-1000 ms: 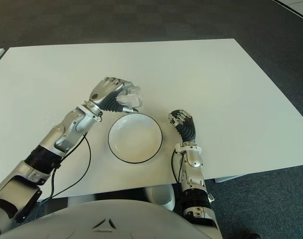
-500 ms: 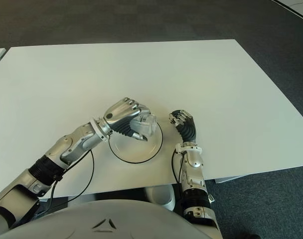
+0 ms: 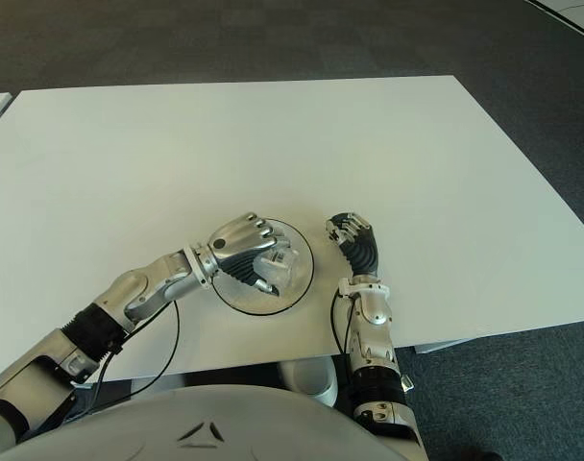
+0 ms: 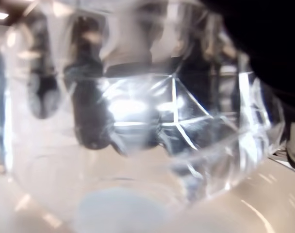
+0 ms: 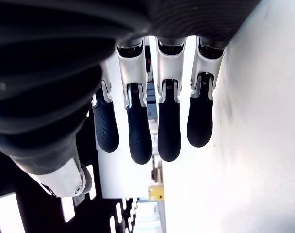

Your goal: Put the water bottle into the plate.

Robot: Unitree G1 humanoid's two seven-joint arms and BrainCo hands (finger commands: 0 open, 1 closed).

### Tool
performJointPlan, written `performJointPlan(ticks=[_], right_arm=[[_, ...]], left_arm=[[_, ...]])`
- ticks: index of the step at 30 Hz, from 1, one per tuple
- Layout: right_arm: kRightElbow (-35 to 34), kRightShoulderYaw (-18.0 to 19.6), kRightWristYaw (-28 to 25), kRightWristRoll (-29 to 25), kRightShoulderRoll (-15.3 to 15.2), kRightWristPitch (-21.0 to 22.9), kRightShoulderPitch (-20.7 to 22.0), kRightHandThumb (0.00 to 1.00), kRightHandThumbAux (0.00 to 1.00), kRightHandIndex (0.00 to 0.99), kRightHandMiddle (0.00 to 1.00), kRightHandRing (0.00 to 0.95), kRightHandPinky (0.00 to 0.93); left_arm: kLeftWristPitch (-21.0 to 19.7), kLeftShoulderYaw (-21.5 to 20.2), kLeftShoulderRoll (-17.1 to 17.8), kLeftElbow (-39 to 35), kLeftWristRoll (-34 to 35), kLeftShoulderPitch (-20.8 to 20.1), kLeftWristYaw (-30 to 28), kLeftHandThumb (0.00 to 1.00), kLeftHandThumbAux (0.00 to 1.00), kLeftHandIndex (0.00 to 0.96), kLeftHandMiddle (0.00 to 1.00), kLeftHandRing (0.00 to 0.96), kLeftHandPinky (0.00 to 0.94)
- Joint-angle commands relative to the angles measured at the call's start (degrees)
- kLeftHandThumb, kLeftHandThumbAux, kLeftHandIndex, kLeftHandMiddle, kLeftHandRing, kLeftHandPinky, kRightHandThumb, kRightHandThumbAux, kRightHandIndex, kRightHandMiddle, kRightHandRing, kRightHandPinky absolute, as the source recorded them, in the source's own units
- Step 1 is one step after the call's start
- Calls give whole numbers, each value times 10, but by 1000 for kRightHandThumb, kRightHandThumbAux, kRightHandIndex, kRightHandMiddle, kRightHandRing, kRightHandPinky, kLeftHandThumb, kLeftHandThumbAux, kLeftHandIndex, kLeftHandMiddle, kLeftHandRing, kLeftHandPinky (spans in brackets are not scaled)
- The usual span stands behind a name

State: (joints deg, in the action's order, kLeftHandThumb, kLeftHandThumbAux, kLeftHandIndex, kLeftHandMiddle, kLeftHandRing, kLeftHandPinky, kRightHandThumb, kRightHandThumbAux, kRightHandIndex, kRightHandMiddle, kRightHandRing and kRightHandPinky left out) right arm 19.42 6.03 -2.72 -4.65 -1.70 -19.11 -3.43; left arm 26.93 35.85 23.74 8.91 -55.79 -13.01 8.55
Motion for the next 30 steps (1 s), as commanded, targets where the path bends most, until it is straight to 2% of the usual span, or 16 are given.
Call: performJointPlan(ticks=[1,12,19,22,25,30], right_arm=[[12,-1,-1,-2,3,31,-20,711,726,429,491,477,498],[11,0,-8,-6,2,36,-19,711,726,429,489,477,491],[10,1,-6,-6,3,41,-18,712,726,429,487,475,489],[9,1,-5,-5,3,43,-18,712,725,429,488,475,488],[9,1,-4,-4,4,43,-18,712,725,429,489,476,492],[10,1,-8,-8,4,41,-17,712,725,429,490,476,498]], left_arm=[[-2,15,-7,6,-20,12,16,850,670,396,547,858,860],[8,50,-6,62,-67,-1,60,850,670,395,547,859,867],[3,72,0,87,-104,-12,99,851,668,401,557,835,817],[5,79,2,96,-109,-17,106,854,665,412,591,812,787],[7,85,5,101,-110,-22,101,851,662,432,523,770,743],[10,93,11,106,-107,-34,86,847,660,437,495,696,676]])
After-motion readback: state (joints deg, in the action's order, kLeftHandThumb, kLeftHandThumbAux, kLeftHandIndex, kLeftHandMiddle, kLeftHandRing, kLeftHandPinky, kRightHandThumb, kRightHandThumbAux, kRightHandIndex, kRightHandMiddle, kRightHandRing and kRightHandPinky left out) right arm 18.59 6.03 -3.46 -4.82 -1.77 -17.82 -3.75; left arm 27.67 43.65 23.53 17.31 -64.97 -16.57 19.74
